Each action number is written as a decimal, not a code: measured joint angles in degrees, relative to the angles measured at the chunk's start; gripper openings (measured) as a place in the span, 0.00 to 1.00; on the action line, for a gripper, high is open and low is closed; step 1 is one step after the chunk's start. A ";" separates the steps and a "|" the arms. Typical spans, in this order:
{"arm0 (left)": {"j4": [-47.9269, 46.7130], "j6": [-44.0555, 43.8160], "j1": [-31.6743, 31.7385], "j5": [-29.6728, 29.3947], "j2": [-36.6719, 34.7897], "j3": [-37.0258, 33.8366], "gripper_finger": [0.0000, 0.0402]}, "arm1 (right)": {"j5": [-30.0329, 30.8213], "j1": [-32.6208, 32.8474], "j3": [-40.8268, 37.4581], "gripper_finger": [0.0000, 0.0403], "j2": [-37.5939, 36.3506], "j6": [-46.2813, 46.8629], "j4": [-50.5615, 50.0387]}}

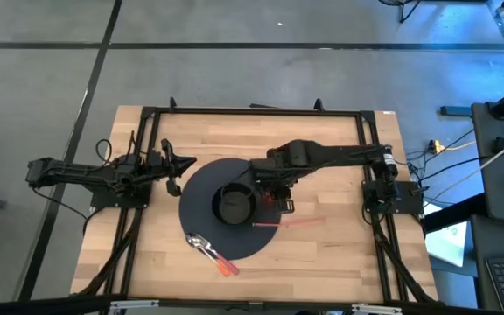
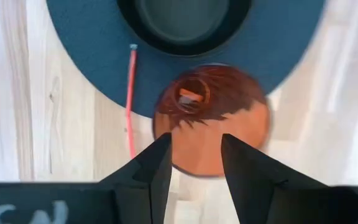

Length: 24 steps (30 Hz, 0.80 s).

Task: Pick & Place Utensil
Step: Put the red straw into the orange cup

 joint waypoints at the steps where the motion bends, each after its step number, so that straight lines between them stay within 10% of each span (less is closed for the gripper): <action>1: -0.16 0.00 0.00 0.00 0.00 0.00 0.02 | 0.80 0.10 1.57 0.35 0.00 0.06 -1.00; 15: -0.38 0.04 0.00 -0.02 0.00 0.00 0.02 | 5.73 1.77 3.89 0.17 -14.79 -0.56 -1.68; 24: -0.38 0.06 0.00 -0.02 0.00 0.00 0.02 | 7.04 3.89 -11.30 0.02 -31.67 -0.60 7.28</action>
